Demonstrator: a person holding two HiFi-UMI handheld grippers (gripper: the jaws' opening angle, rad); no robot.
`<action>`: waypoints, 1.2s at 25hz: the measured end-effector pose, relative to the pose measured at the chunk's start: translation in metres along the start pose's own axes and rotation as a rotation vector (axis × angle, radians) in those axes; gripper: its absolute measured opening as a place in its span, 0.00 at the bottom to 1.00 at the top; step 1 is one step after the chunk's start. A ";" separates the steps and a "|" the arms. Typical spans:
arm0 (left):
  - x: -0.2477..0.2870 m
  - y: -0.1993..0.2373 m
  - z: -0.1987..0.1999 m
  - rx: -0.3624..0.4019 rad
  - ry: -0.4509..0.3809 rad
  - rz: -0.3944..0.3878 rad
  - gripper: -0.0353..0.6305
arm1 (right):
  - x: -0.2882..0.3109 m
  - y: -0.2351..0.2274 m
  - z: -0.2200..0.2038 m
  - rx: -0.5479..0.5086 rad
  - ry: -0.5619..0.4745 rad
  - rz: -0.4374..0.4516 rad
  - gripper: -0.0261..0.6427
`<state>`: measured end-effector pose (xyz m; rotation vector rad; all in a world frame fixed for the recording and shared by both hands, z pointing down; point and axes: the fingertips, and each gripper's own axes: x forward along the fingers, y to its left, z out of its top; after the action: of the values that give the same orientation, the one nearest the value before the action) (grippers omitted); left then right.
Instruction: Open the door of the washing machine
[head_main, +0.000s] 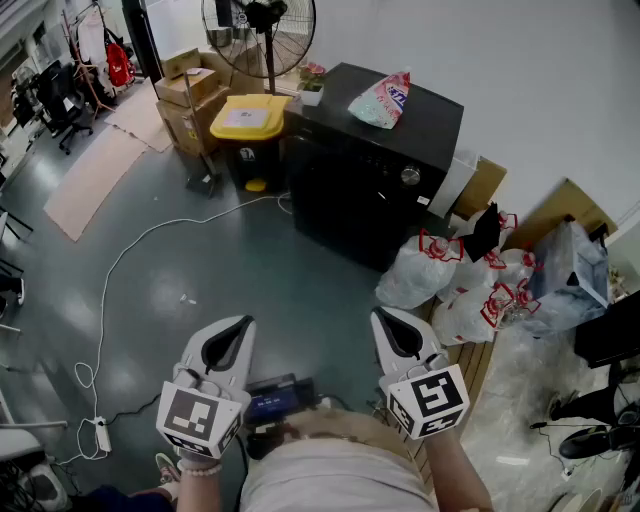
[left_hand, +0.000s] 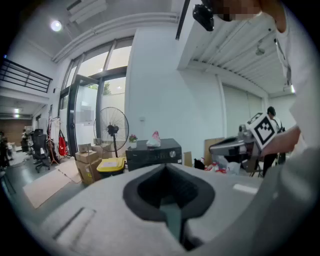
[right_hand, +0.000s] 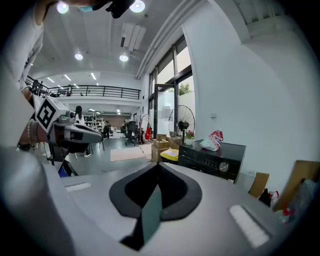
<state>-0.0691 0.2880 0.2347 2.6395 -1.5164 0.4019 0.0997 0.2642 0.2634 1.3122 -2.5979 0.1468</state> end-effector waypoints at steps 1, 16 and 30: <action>0.000 0.000 0.000 0.002 0.001 -0.001 0.05 | 0.000 0.001 0.000 0.000 0.001 0.001 0.04; -0.002 0.002 0.001 -0.013 -0.007 0.000 0.05 | 0.000 0.006 0.005 0.019 0.000 0.007 0.04; -0.004 -0.002 0.003 -0.050 -0.034 0.018 0.15 | -0.005 -0.003 -0.001 0.092 -0.020 -0.024 0.19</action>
<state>-0.0686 0.2917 0.2307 2.6097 -1.5396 0.3170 0.1046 0.2662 0.2628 1.3818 -2.6197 0.2525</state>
